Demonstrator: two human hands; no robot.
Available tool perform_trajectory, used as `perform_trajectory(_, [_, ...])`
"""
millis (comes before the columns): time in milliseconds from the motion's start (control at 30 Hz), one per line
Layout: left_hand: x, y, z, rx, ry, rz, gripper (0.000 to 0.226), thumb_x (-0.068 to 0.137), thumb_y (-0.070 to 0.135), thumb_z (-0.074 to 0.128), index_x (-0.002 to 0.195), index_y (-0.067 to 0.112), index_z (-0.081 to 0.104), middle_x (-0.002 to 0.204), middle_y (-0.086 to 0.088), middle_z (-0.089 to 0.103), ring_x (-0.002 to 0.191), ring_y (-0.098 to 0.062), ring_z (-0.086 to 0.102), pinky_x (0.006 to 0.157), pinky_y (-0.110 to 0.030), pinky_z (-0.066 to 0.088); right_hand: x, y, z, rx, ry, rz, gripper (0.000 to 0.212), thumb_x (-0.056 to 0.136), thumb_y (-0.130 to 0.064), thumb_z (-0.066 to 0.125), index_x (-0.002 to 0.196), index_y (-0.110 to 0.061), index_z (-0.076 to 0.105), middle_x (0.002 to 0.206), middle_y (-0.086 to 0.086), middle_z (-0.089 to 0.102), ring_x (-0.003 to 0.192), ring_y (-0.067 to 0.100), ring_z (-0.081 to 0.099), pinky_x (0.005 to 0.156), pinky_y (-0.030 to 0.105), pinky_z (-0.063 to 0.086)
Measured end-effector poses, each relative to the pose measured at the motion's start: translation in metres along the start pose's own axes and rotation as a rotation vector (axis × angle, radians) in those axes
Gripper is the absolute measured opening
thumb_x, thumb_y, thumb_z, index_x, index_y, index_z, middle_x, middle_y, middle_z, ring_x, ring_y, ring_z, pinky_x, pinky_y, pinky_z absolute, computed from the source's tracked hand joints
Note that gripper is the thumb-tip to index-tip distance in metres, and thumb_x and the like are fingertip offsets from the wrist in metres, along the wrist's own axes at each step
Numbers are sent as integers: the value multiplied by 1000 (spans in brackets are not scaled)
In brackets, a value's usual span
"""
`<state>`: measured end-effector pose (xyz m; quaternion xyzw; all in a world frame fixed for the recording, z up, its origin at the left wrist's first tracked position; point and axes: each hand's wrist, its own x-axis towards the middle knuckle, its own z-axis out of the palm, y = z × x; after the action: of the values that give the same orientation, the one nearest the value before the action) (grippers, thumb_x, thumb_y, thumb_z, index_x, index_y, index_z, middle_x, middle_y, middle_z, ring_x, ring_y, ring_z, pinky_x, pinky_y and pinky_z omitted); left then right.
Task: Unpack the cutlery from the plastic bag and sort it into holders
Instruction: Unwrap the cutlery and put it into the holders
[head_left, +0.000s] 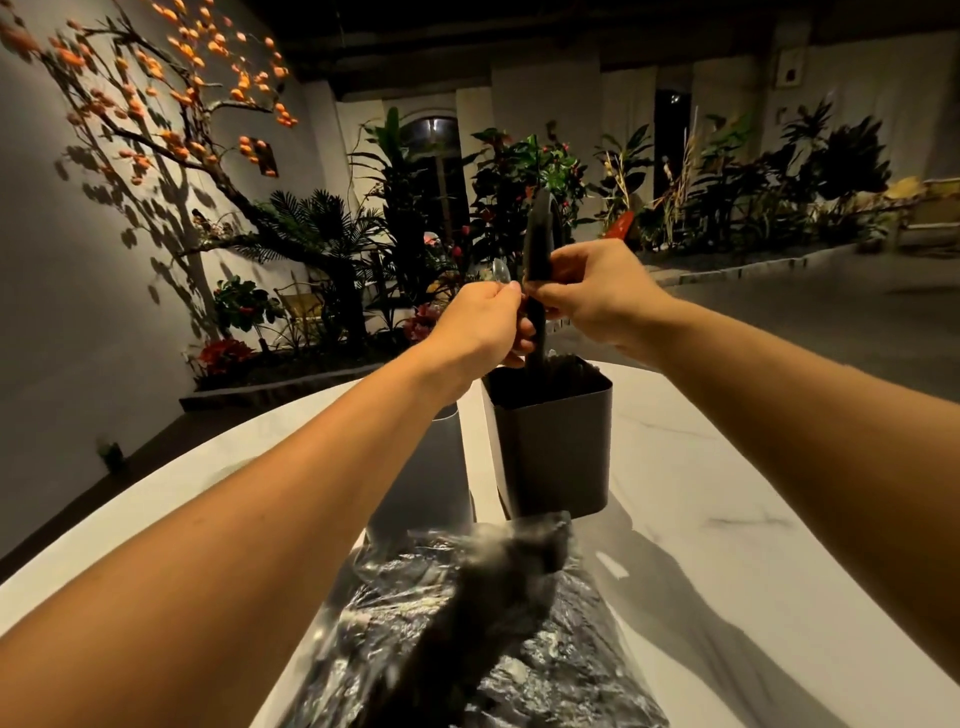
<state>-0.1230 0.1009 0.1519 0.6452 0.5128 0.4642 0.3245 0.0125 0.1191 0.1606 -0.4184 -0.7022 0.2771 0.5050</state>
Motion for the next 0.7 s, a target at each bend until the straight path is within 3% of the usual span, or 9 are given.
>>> perform_trajectory(133, [10,-22,0,138,-67,-118,36,110,26,30,111,6,60,85,-7,62,70,-18,59,57,-24,49,7,31,11,-85,-72,169,20,89,-15,70,108,-8,70,97,6,72,89,17,70,80,30,60])
perform_trajectory(267, [17,-39,-1,185,-14,-198,37,108,23,33,112,1,62,81,-7,66,66,-19,56,56,-27,43,9,53,14,-275,-177,258,44,82,-22,78,122,-8,66,106,6,71,85,15,69,69,24,58])
perform_trajectory(400, [21,-46,-5,152,30,-210,38,108,23,32,110,2,64,84,-9,65,66,-18,52,54,-26,39,12,56,7,-309,37,182,25,94,-16,65,119,-16,70,111,6,70,90,17,67,76,28,59])
perform_trajectory(533, [16,-46,-6,178,52,-143,41,109,28,30,108,8,66,83,-6,63,69,-18,53,55,-27,39,6,49,5,-274,41,165,22,95,-9,57,100,-22,74,101,4,71,89,18,67,82,38,60])
perform_trajectory(700, [-5,-32,-20,101,-20,-89,42,110,34,31,107,11,67,81,-5,56,66,-15,50,59,-27,41,-10,23,9,-108,-22,119,14,98,-18,58,98,-23,71,97,4,70,81,15,62,62,26,49])
